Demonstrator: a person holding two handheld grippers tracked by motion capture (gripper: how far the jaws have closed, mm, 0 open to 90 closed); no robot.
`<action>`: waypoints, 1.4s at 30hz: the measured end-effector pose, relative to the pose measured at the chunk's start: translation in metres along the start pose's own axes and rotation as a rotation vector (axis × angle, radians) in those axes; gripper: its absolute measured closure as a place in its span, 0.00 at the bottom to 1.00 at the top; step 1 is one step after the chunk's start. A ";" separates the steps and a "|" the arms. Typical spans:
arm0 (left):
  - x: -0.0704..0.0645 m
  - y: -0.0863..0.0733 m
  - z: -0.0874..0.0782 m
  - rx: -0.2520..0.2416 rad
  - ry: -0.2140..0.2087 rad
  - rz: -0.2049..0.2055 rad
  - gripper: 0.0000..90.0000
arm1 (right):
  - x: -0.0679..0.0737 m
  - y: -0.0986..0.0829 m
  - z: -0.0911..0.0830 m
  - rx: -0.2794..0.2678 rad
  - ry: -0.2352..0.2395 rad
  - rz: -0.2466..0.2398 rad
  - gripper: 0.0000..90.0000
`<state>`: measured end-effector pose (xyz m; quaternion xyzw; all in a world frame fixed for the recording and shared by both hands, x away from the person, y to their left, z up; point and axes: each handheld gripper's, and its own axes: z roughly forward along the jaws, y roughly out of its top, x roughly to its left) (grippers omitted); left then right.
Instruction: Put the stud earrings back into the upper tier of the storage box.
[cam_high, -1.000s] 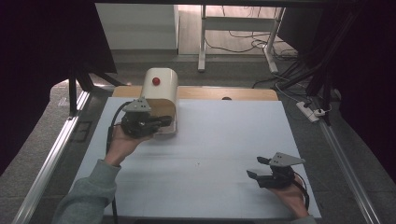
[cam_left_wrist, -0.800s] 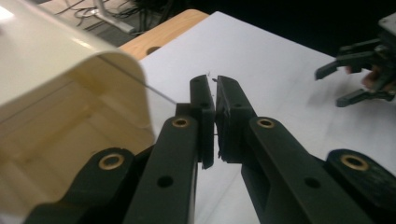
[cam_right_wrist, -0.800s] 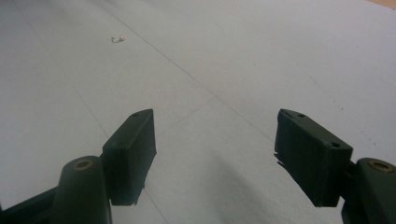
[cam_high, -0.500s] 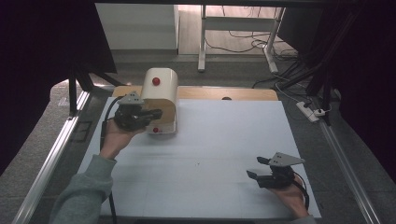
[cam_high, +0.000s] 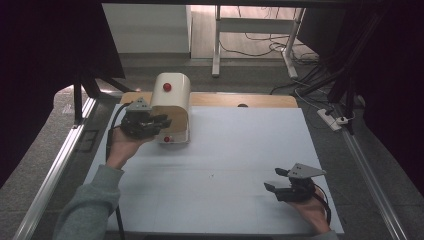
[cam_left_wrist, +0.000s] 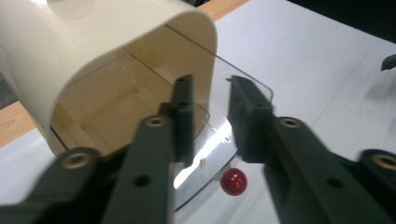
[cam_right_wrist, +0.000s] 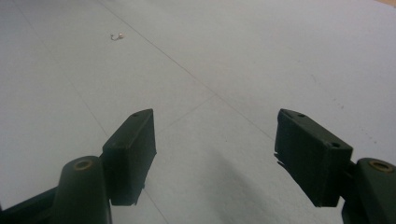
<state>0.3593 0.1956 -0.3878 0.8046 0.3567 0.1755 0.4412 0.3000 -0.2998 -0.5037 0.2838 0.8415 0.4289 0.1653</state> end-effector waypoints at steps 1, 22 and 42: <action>-0.001 0.000 -0.001 -0.008 0.000 0.001 0.66 | 0.000 0.000 0.000 0.000 0.000 0.000 0.32; -0.071 -0.019 0.019 0.021 -0.138 0.119 0.47 | 0.001 0.000 0.000 -0.005 -0.001 0.002 0.32; -0.104 -0.041 0.113 0.251 -0.219 0.142 0.42 | 0.001 0.000 0.001 -0.001 -0.001 -0.001 0.32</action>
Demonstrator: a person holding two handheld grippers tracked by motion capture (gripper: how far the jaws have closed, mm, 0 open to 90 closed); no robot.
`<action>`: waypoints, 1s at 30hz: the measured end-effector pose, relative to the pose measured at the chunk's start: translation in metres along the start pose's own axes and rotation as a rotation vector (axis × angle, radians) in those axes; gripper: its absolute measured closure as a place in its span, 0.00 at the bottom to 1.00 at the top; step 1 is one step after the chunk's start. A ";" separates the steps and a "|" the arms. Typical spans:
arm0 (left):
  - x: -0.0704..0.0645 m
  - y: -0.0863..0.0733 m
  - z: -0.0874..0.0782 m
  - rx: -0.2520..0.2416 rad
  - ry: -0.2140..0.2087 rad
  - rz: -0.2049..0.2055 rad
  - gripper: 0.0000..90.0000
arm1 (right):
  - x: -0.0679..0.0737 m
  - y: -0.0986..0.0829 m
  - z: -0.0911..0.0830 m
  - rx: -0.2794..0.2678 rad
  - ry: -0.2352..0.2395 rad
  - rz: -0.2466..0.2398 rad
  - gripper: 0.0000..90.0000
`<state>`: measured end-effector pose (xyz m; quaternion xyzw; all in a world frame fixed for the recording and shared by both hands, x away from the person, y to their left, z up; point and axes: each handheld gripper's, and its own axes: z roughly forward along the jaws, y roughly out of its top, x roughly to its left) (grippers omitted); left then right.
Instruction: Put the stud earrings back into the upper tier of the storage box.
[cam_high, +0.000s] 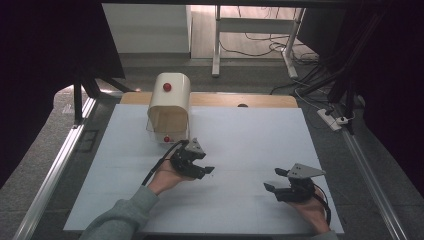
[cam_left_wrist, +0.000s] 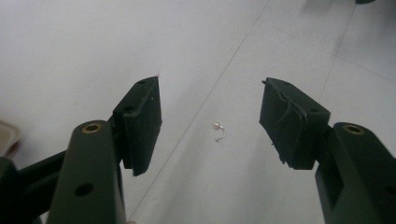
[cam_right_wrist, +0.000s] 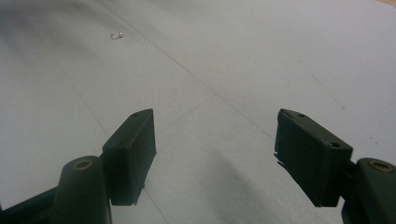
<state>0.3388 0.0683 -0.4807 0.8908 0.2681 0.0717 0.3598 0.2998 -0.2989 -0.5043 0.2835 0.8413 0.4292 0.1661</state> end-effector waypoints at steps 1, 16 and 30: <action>0.000 0.000 0.004 0.013 -0.002 0.000 0.42 | 0.000 0.000 0.000 0.000 0.000 0.000 0.32; 0.006 0.000 0.038 0.098 -0.006 -0.023 0.39 | 0.000 0.000 0.000 0.004 -0.004 0.002 0.31; 0.001 -0.003 0.051 0.154 -0.026 0.001 0.55 | 0.000 0.000 0.000 0.004 -0.005 0.003 0.31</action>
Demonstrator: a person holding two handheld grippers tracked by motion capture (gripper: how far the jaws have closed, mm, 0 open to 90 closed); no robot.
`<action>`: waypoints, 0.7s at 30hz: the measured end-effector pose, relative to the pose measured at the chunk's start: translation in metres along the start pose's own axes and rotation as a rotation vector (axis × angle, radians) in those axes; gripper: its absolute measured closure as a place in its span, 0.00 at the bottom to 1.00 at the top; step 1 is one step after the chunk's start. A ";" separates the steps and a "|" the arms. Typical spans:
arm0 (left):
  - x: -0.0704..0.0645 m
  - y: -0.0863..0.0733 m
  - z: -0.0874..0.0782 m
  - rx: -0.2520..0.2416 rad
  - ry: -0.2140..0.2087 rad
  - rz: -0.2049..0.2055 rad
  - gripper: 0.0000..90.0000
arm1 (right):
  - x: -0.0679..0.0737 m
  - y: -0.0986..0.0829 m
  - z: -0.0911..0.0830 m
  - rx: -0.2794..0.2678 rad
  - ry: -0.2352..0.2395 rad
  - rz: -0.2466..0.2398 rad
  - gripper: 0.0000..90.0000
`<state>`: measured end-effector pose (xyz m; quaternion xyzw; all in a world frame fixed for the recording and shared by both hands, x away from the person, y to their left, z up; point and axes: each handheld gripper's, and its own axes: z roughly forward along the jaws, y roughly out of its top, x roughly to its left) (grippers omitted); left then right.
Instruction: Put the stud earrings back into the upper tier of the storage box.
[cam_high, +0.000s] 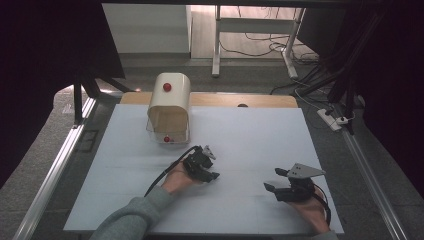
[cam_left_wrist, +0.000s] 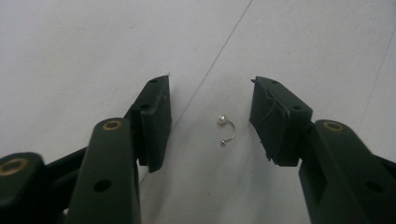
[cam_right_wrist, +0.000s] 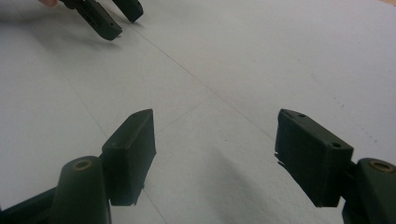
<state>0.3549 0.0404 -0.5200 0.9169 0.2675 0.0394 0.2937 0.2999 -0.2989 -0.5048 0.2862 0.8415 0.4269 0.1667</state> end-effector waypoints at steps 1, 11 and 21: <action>0.000 0.000 0.000 0.002 0.000 0.003 0.56 | 0.000 0.000 0.000 -0.001 0.000 0.000 0.31; -0.005 -0.001 0.000 0.012 0.037 0.026 0.71 | 0.000 0.000 -0.001 -0.007 0.003 -0.002 0.31; -0.010 -0.004 -0.002 0.021 0.033 0.034 0.91 | 0.000 0.000 -0.001 -0.015 0.007 0.004 0.31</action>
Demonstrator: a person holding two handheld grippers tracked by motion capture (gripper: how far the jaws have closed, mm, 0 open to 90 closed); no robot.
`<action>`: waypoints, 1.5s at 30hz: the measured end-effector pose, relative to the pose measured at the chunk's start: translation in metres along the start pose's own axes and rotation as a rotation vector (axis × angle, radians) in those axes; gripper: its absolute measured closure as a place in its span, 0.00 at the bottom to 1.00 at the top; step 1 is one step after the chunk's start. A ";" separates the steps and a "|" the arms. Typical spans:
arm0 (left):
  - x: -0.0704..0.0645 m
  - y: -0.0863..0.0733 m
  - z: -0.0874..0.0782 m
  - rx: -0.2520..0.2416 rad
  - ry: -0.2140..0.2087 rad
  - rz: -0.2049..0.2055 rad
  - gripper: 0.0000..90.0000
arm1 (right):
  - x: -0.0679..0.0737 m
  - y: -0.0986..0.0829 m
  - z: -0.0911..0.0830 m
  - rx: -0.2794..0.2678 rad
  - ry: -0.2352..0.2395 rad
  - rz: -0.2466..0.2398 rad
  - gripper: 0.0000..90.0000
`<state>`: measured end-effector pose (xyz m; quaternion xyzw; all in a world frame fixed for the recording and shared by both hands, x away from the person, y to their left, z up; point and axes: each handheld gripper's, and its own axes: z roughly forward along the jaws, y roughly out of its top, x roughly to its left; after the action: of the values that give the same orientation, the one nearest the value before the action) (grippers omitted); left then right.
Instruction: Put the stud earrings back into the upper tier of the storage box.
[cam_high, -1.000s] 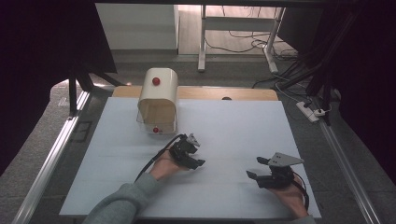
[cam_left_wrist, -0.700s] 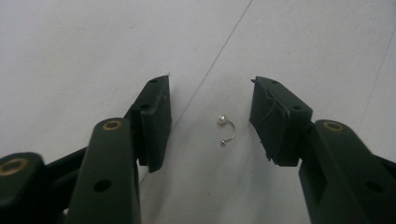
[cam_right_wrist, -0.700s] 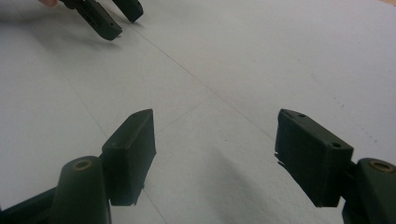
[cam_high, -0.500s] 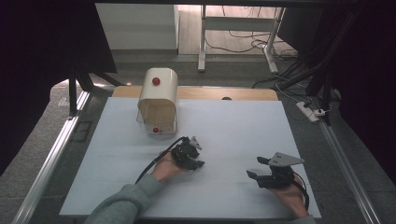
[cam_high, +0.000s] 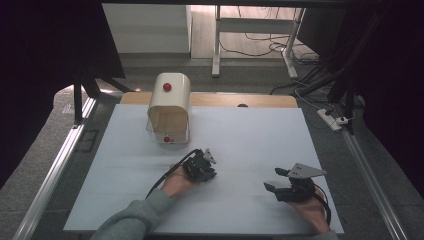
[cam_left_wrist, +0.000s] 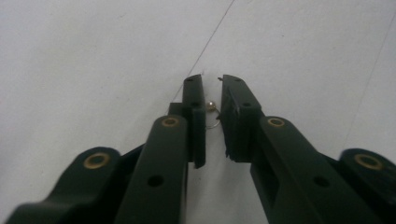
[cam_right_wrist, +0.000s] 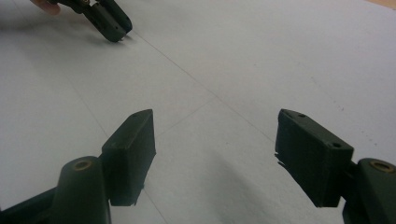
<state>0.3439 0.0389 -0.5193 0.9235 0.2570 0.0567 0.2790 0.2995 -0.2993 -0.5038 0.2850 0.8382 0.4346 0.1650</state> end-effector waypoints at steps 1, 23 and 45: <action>0.000 0.000 0.000 0.000 -0.003 0.000 0.92 | 0.000 0.000 0.000 0.002 0.000 -0.001 0.31; 0.006 -0.001 -0.005 -0.041 -0.036 -0.030 0.99 | 0.000 0.000 -0.001 -0.002 -0.007 -0.003 0.31; 0.000 0.001 0.002 -0.024 0.009 -0.006 0.94 | 0.000 0.000 0.000 0.000 -0.005 -0.005 0.31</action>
<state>0.3448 0.0375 -0.5207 0.9191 0.2602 0.0631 0.2890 0.2994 -0.2997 -0.5036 0.2842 0.8385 0.4335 0.1679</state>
